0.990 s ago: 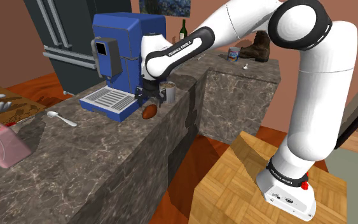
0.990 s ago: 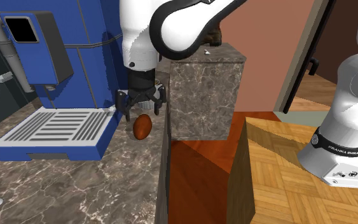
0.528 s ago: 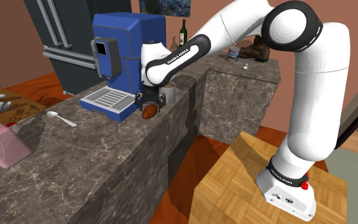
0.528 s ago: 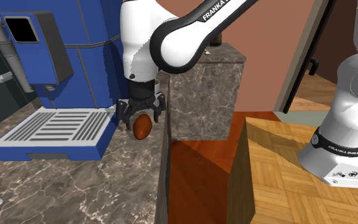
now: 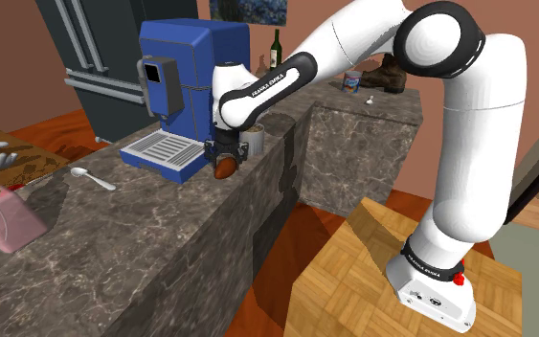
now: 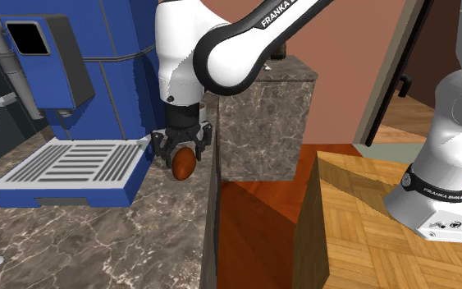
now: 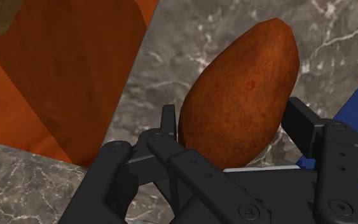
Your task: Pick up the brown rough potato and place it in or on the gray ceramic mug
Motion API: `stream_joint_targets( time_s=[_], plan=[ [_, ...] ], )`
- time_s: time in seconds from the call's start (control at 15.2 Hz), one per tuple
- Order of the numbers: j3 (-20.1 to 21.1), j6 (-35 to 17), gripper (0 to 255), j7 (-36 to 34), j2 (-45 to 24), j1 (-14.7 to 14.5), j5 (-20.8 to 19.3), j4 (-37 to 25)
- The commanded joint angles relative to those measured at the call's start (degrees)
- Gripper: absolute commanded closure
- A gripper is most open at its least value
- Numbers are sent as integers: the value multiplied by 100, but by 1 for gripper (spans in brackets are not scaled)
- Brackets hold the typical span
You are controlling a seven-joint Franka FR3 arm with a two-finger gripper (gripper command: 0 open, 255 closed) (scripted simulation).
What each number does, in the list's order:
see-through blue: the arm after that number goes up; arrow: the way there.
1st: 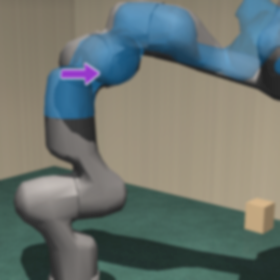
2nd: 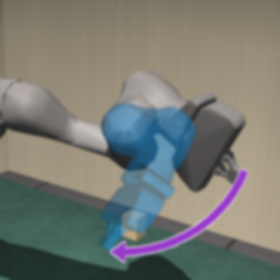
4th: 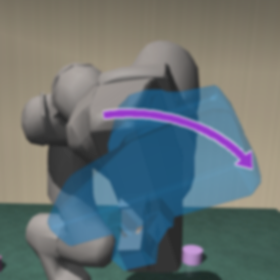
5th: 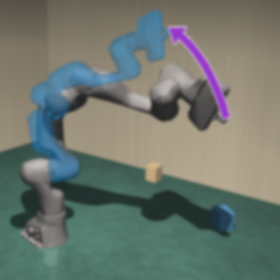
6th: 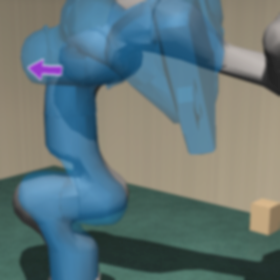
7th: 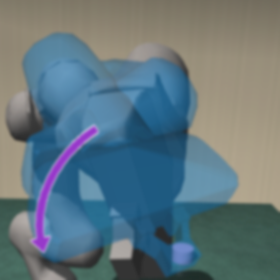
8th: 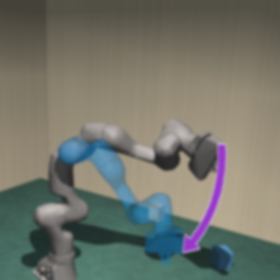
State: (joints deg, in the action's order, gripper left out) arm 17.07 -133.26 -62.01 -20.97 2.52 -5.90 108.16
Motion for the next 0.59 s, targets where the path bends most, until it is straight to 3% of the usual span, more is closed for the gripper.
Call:
stream_joint_targets(
  time_s=[0.0, 0.53],
  plan=[
    [0, 1, 255, 0, -2, 0, 0, 1],
    [17, 127, 255, 19, 83, 11, 35, -43]
  ],
)
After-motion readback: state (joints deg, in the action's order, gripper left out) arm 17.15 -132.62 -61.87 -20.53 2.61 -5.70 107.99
